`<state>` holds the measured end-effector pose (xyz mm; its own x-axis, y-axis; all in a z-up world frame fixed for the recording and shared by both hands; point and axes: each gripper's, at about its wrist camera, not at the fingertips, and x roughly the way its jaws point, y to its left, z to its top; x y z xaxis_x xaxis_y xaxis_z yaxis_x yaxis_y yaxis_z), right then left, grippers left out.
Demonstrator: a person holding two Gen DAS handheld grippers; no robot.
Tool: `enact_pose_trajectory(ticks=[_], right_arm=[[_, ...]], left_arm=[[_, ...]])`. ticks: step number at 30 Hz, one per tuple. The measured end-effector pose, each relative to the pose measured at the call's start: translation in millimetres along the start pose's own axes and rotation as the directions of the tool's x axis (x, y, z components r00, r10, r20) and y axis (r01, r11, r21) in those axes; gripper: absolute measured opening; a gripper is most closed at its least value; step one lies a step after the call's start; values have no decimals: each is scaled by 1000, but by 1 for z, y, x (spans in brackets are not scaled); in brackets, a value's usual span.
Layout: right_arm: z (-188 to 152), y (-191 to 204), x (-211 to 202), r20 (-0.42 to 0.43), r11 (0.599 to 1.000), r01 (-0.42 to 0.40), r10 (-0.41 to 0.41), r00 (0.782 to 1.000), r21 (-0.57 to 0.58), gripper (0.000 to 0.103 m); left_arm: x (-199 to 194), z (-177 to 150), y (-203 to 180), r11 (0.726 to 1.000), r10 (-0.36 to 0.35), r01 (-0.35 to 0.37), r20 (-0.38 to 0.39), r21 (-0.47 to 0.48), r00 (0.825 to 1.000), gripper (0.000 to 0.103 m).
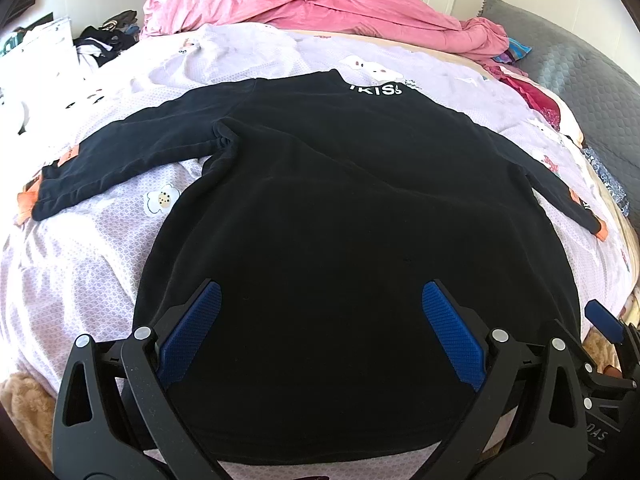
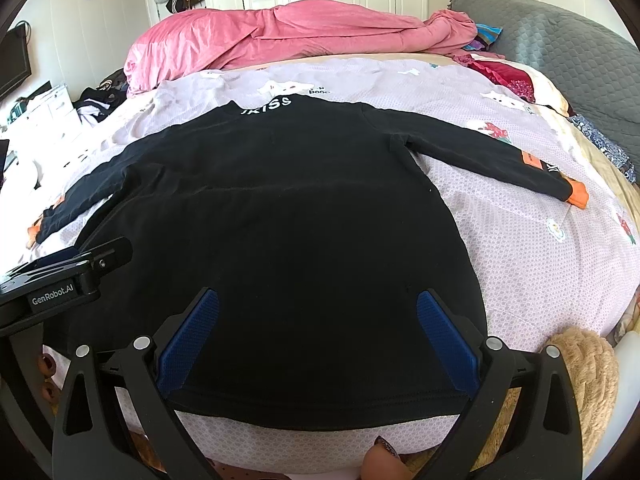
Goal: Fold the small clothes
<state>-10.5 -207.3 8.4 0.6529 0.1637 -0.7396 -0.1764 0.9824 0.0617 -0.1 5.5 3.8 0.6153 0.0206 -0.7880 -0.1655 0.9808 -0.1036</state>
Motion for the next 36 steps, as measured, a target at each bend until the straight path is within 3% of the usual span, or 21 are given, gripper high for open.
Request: enact_pose_trajectory(ticks=[17,36], right_arm=[[26,-20,8,13,1000,5,-6,1000,25,99],[61,-86,28,-6,984,66,-66,998,164,99]], left_arm=[[8,19,-14,1000,6,-6,-2,20,1000,95],[31,72,-37,996,-62,64,-22,61,998,95]])
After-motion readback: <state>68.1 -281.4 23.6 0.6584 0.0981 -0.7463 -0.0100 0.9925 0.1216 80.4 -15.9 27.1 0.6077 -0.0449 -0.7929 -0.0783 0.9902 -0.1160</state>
